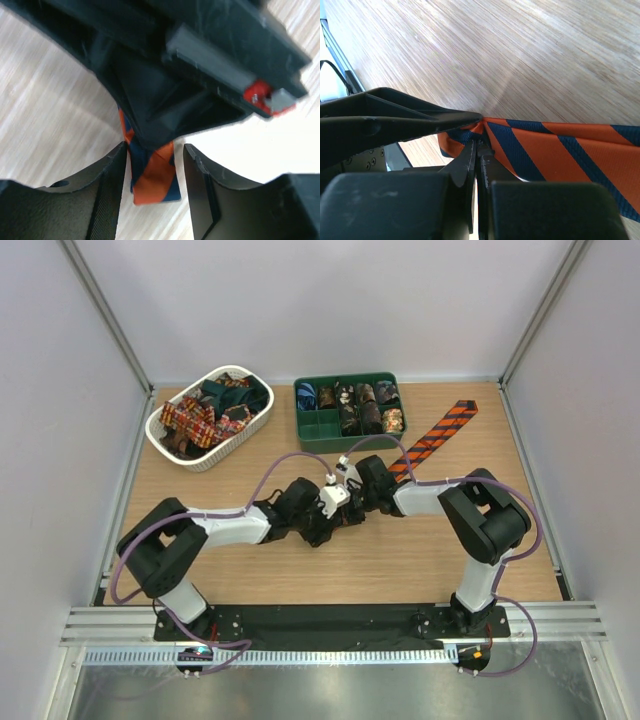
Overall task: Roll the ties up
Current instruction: Roll the tie
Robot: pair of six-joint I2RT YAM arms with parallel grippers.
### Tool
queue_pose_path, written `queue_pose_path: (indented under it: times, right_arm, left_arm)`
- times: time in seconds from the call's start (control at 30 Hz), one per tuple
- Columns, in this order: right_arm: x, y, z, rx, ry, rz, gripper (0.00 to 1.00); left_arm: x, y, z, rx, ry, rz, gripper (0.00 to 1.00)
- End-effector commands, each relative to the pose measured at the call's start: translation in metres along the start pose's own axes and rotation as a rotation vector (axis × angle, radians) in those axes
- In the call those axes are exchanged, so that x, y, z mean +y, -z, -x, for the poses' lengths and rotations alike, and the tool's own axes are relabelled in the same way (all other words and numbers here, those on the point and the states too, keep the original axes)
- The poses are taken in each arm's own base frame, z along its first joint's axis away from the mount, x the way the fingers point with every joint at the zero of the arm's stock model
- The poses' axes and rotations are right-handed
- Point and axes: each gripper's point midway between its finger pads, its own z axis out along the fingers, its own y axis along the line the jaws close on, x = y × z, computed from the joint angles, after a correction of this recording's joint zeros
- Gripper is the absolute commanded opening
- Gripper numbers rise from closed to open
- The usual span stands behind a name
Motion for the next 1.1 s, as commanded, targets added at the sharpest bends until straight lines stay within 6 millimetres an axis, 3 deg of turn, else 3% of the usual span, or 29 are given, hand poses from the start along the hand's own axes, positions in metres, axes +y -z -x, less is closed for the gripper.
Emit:
queue_pose_path:
  times: [0.0,0.33,0.5,0.6,0.8,0.87,0.9,0.93,1.0,1.07]
  right_arm:
    - [-0.005,-0.001,0.001,-0.005,0.02,-0.023,0.01]
    - [-0.001,0.004,0.008,-0.034,0.02,-0.022,0.03]
    - [0.002,0.013,0.021,-0.09,-0.003,-0.012,0.13]
    - [-0.001,0.025,0.03,-0.141,-0.012,-0.054,0.18]
    - [-0.017,0.076,0.046,-0.312,-0.036,-0.175,0.23]
    - [-0.032,0.087,0.037,-0.336,-0.041,-0.27,0.23]
    - [-0.026,0.1,0.041,-0.39,-0.036,-0.273,0.23]
    - [-0.038,0.101,0.024,-0.386,-0.06,-0.308,0.23]
    - [-0.028,0.113,0.016,-0.442,-0.061,-0.286,0.22]
    - [-0.034,0.115,-0.006,-0.438,-0.043,-0.335,0.22]
  left_arm:
    - [0.003,-0.005,0.01,0.002,-0.037,0.007,0.5]
    - [-0.001,-0.011,-0.001,0.038,-0.026,-0.019,0.33]
    - [-0.001,-0.009,-0.007,0.046,-0.02,-0.016,0.28]
    - [-0.001,-0.008,-0.008,0.046,-0.017,-0.016,0.28]
    - [0.0,-0.009,-0.009,0.048,-0.012,-0.007,0.28]
    - [0.0,-0.009,-0.009,0.047,-0.009,-0.007,0.28]
    - [-0.001,-0.009,-0.009,0.046,-0.006,-0.01,0.28]
    - [-0.002,-0.01,-0.01,0.051,-0.006,-0.017,0.28]
    - [-0.004,-0.01,-0.009,0.053,-0.004,-0.025,0.29]
    - [-0.002,-0.011,-0.01,0.06,-0.003,-0.018,0.28]
